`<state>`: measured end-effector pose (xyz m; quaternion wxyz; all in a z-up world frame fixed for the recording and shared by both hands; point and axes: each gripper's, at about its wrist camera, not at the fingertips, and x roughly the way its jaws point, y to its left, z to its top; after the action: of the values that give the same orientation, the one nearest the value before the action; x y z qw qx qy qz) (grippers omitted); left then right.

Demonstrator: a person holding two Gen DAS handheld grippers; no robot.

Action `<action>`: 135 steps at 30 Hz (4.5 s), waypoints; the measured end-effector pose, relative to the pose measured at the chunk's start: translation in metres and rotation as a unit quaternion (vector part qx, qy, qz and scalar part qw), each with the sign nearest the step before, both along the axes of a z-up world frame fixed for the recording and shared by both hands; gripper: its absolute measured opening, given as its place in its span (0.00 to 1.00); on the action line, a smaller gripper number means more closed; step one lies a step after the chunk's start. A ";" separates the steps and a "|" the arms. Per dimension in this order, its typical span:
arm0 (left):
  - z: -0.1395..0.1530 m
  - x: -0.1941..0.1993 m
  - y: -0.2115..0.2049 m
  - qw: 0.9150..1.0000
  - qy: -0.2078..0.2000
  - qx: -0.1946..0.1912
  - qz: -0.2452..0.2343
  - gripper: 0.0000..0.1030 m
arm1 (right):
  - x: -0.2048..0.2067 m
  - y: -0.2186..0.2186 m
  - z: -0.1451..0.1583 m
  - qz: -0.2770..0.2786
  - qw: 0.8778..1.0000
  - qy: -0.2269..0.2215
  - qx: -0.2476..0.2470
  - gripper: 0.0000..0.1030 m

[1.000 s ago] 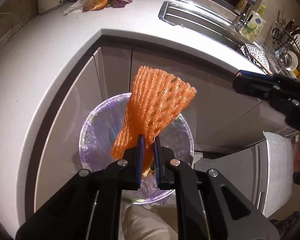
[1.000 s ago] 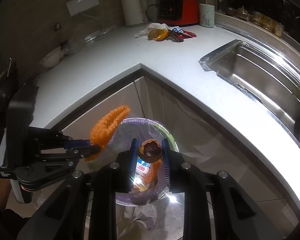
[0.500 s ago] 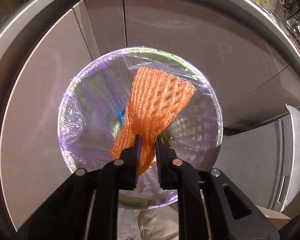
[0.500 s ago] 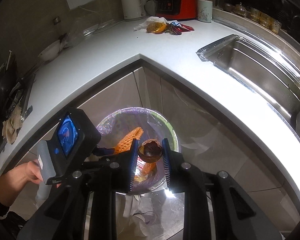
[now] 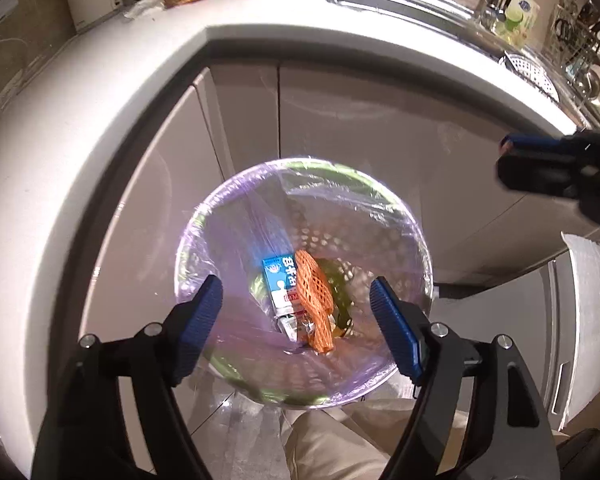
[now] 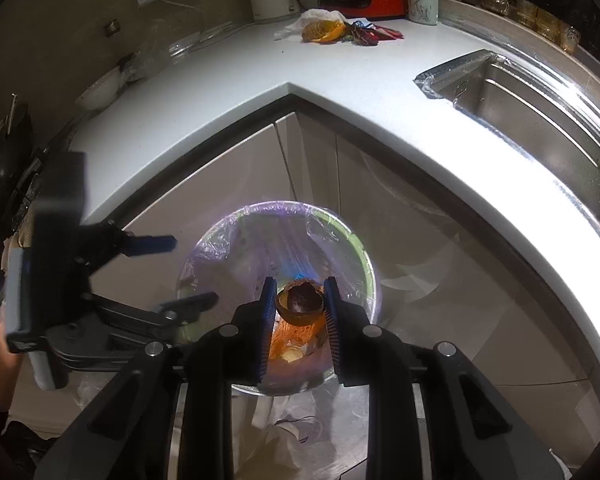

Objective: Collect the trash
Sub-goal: 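Carry net and chestnut over the bin and open both grippers to drop them, then grasp the brown hairy taro root with the left gripper while the right gripper grasps the purple onion half, then carry taro and onion over the bin and open both grippers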

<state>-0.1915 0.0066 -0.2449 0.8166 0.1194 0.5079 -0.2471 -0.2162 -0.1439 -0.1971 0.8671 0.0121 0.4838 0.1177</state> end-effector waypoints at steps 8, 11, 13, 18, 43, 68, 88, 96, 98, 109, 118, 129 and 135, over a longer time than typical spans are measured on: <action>0.057 0.005 0.043 0.997 -0.053 -0.015 0.051 0.76 | 0.022 0.028 -0.055 0.040 0.998 0.035 0.022 0.26; 0.065 0.009 0.051 0.996 -0.059 -0.009 0.065 0.77 | 0.027 0.038 -0.073 0.051 0.997 0.054 0.023 0.61; 0.067 0.012 0.056 0.996 -0.060 -0.007 0.073 0.77 | 0.029 0.043 -0.079 0.050 0.997 0.058 0.018 0.67; 0.067 0.027 0.062 0.995 -0.056 -0.004 0.086 0.77 | 0.039 0.039 -0.073 0.041 0.997 0.060 0.020 0.69; 0.108 0.326 0.027 0.993 -0.106 -0.033 0.040 0.81 | 0.144 -0.020 0.073 -0.109 0.993 -0.051 0.009 0.87; 0.046 0.420 -0.034 0.997 -0.039 -0.044 -0.054 0.39 | 0.188 -0.042 0.037 -0.167 0.986 0.016 0.012 0.87; 0.091 0.343 0.038 0.995 -0.063 -0.083 -0.008 0.39 | 0.359 -0.030 0.036 -0.067 0.996 -0.051 -0.009 0.81; 0.084 0.319 0.054 0.995 -0.052 -0.081 0.006 0.39 | 0.395 -0.034 0.018 -0.053 0.997 -0.040 -0.029 0.75; 0.083 0.315 0.056 0.995 -0.053 -0.080 0.010 0.39 | 0.399 -0.032 0.013 -0.047 0.997 -0.039 -0.038 0.75; 0.080 0.304 0.055 0.996 -0.054 -0.073 0.020 0.39 | 0.395 -0.028 0.006 -0.030 0.998 -0.040 -0.044 0.34; 0.088 0.275 0.046 0.995 -0.058 -0.080 0.010 0.39 | 0.334 -0.025 0.036 -0.026 0.998 -0.061 -0.020 0.34; 0.094 0.176 0.032 0.995 -0.048 -0.086 0.019 0.39 | 0.177 0.003 0.054 0.007 0.998 -0.060 -0.005 0.34; 0.085 0.098 0.032 0.996 -0.041 -0.074 0.024 0.39 | 0.088 0.013 0.048 0.007 0.999 -0.049 0.015 0.34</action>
<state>-0.0936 0.0389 -0.1596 0.8492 0.0562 0.4566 -0.2592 -0.1278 -0.1309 -0.1491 0.8888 0.0155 0.4386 0.1318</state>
